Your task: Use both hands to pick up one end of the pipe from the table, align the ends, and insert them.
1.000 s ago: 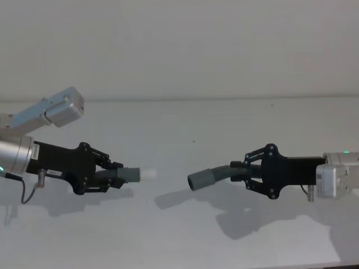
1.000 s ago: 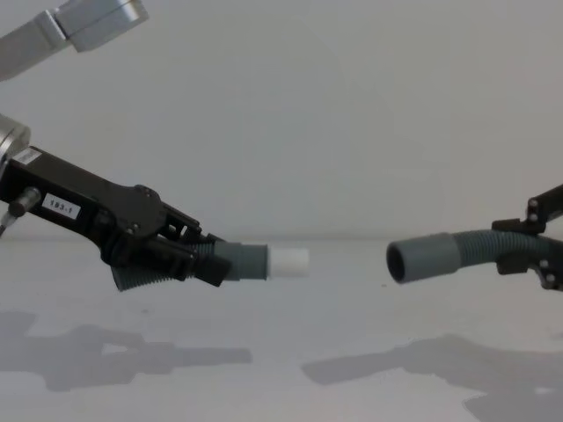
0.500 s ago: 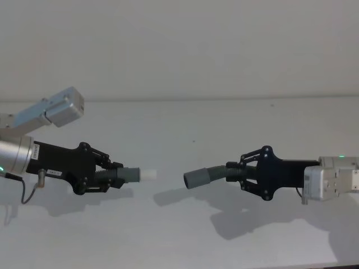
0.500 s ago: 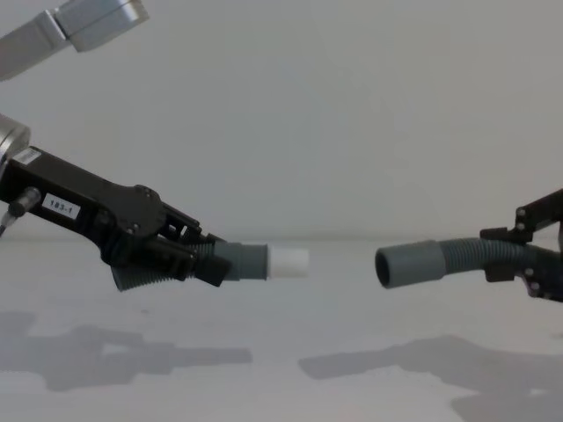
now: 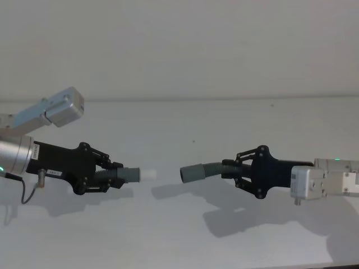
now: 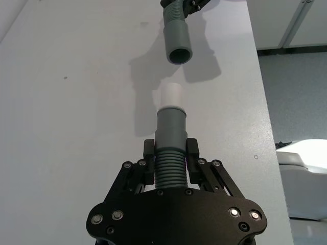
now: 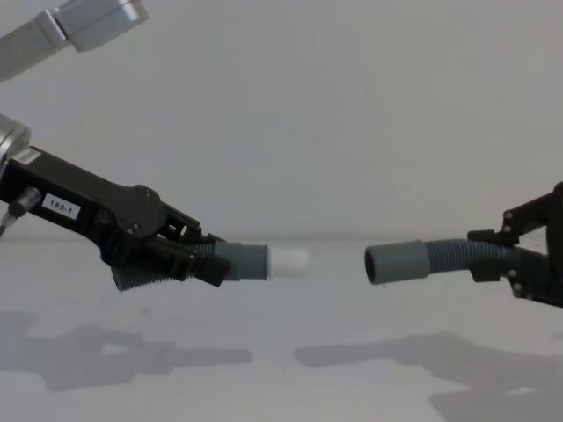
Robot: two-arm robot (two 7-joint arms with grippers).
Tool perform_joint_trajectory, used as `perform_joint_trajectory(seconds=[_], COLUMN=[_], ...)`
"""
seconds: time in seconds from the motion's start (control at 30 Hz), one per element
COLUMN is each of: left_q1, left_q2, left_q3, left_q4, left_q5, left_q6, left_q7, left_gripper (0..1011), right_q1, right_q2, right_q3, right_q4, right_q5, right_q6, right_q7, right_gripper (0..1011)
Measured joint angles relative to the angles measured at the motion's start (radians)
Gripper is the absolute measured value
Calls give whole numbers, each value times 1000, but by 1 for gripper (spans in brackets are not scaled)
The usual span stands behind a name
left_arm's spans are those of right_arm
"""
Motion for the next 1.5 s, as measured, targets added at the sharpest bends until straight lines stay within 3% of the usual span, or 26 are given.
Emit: perform_joint_trajectory(seconds=[0.53,1.5], left_q1=[0,-12], left_q2=[0,-20], left_q3=[0,11], left_q4=[0,29], left_q5=[-1,-20], left_q6=[0,-19], left_q7=[1,20], left_gripper=[327,327], right_q1=[-19,-20], right_q2=[-12,0], right_q3=[-2,-18], right_q4=[-25,-42], right_q5=[-32,-25], right_q6=[54,88], right_q7=[-61,-82], right_gripper=[211,211])
